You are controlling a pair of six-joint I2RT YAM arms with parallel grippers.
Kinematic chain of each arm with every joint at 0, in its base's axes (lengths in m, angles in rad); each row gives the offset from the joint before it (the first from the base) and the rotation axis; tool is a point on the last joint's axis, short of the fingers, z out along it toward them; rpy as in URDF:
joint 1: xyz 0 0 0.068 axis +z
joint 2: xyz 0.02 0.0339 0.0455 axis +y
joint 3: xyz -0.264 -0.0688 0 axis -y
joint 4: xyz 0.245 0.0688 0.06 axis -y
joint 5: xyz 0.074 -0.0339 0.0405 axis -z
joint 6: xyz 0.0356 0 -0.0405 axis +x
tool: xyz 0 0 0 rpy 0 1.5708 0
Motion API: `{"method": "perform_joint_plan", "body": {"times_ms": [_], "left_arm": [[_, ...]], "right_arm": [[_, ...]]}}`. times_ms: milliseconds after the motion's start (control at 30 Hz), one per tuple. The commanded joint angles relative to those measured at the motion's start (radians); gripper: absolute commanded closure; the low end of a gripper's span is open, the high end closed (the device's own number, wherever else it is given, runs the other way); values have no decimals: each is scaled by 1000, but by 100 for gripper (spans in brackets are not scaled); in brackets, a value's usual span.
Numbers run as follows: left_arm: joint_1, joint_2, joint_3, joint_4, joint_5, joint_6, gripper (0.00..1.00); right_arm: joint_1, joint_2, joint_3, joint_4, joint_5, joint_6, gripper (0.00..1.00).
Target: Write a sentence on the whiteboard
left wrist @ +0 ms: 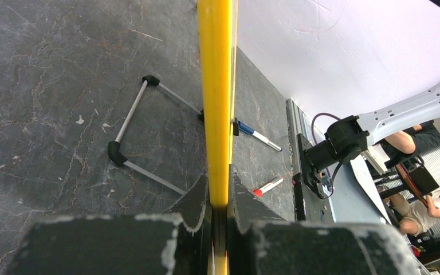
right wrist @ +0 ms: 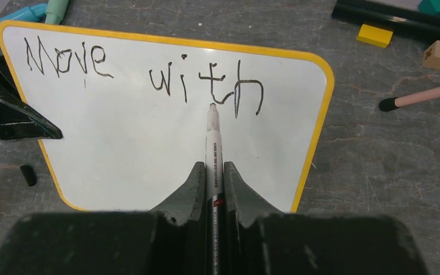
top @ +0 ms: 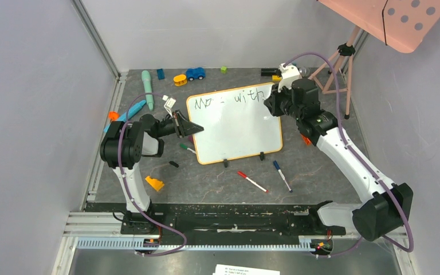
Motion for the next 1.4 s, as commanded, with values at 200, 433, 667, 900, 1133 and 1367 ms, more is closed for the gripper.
{"method": "perform_joint_plan", "body": {"times_ms": [200,433,667,900,1133,1367], "left_arm": [[6,-31,-45,63,-45,153,98],[7,-48,-69,63,-79,180,98],[9,-42,-57,63,-79,213,98],[11,-9,-38,63,-80,232,98],[11,20,-52,63,-101,288,98],[9,51,-47,63,-105,302,98]], "right_arm": [[-2,-10,-32,66,-66,42,100],[72,14,34,47,-110,-3,100],[124,35,49,51,-78,-9,100],[130,56,57,66,-82,32,100],[130,68,53,67,-71,24,100],[130,64,15,79,-65,20,100]]}}
